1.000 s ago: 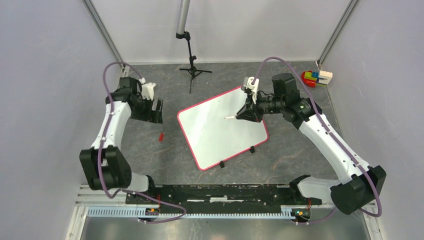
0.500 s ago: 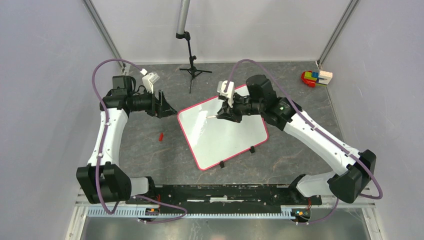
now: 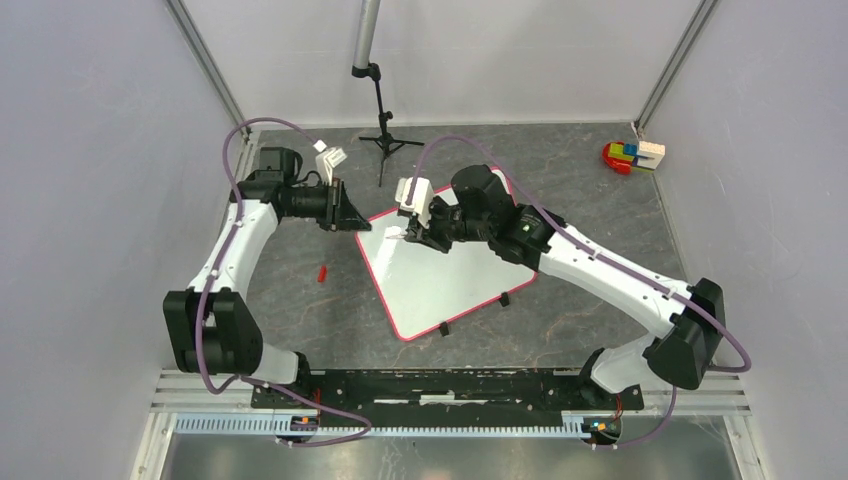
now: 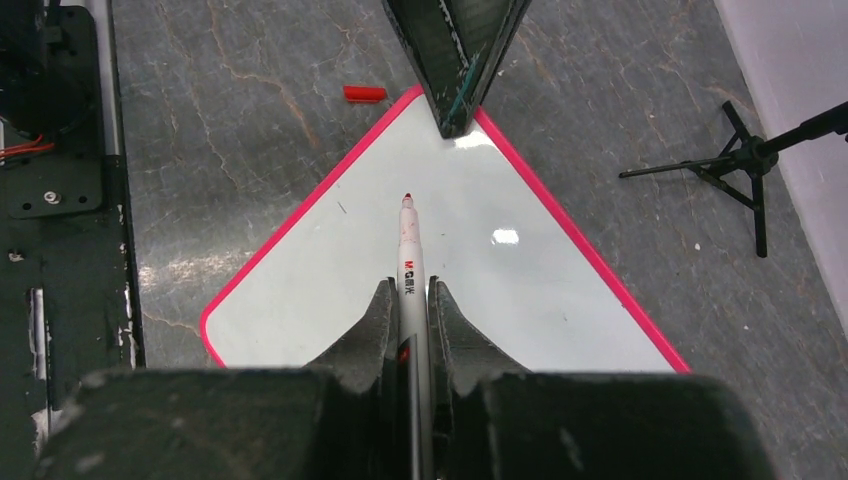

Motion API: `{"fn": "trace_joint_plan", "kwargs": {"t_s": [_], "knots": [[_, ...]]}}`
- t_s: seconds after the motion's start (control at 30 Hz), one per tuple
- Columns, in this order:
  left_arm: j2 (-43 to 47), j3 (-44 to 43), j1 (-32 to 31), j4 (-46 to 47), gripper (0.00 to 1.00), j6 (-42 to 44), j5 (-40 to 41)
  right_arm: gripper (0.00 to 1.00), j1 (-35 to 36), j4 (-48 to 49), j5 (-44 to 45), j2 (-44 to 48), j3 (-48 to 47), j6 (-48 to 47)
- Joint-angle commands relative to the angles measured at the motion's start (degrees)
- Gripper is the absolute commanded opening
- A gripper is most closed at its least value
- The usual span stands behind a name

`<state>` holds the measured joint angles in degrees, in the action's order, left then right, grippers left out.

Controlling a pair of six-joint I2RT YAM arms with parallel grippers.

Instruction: Write a sentence on the whiteboard

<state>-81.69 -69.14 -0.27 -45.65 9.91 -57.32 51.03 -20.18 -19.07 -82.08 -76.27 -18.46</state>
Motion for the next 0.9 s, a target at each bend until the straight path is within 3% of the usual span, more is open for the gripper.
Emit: {"fn": "trace_joint_plan", "kwargs": {"t_s": [0.0,0.17,0.53,0.57,0.67,0.77,0.87], "knots": [[-2.20,-2.67,-2.35,1.68,0.20,-0.40,-1.30,0.00,0.58,3.13,2.62,-0.79,-2.97,-0.83],[-3.18,-4.11,-4.41,1.61,0.05,0.79,-0.74,0.00,1.08,3.16,3.69,-2.02,-2.84,-1.23],[-1.64,-2.97,-5.73,0.07,0.03,6.06,3.77,0.00,2.02,4.29,3.90,-3.29,-3.05,-0.62],[-1.58,-2.93,-5.73,-0.23,0.05,6.90,4.98,0.00,2.09,4.27,3.65,-3.26,-3.01,-0.53],[-1.33,-3.39,-5.66,-1.46,0.27,8.36,7.70,0.00,2.04,3.78,2.99,-2.86,-2.94,-0.35],[-0.07,-3.97,-5.11,-1.64,0.42,6.36,7.79,0.00,2.06,3.08,2.74,-2.24,-2.87,-0.65],[2.06,-3.45,-4.83,-0.55,0.47,5.29,7.64,0.00,2.07,2.96,2.19,-1.64,-2.75,-1.22]]}}
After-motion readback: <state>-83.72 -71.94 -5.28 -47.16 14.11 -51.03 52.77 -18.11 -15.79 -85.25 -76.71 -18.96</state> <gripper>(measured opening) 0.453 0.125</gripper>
